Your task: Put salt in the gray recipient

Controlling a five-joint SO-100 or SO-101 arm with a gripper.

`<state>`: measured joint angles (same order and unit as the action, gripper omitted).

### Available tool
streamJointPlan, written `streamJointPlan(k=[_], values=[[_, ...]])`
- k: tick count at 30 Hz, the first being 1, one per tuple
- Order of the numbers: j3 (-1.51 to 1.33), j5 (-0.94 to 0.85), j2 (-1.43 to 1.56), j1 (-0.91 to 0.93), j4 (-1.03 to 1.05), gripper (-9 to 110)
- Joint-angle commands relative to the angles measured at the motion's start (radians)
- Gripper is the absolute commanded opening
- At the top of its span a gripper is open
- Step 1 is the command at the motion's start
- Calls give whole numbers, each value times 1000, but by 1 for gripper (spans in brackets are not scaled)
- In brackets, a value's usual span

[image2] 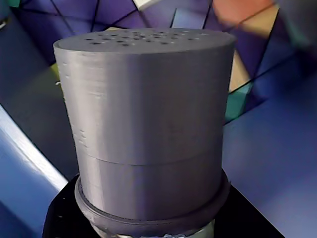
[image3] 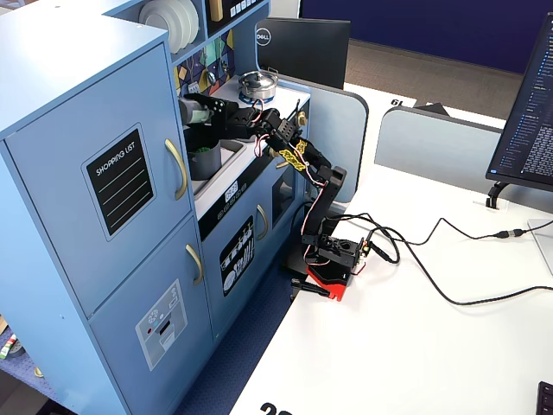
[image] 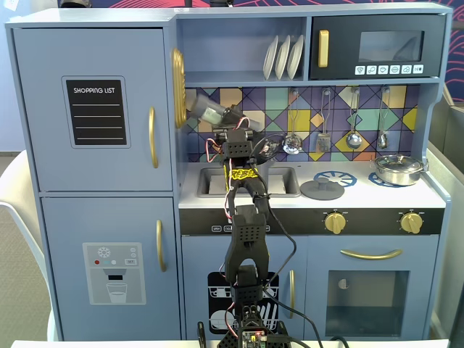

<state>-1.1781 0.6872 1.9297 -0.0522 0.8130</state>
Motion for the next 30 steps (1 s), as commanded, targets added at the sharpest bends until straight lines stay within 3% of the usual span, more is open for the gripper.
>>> streamJointPlan(k=[1,7,13,16,18,22,24,26,30], values=[[143,130,-29,-8,-77,0],[173,216,-61,-40,-156,0],[318,275,-144,-34,221,0],[319,308,-163,-38,282,0],[314,301,-170,-54,232,0],[216,224,-141,-95,-104,0],[235,212,-163,-98,-170,0],[288,218,-192,-80,-114,0],[380,310,-239,-15,213,0]])
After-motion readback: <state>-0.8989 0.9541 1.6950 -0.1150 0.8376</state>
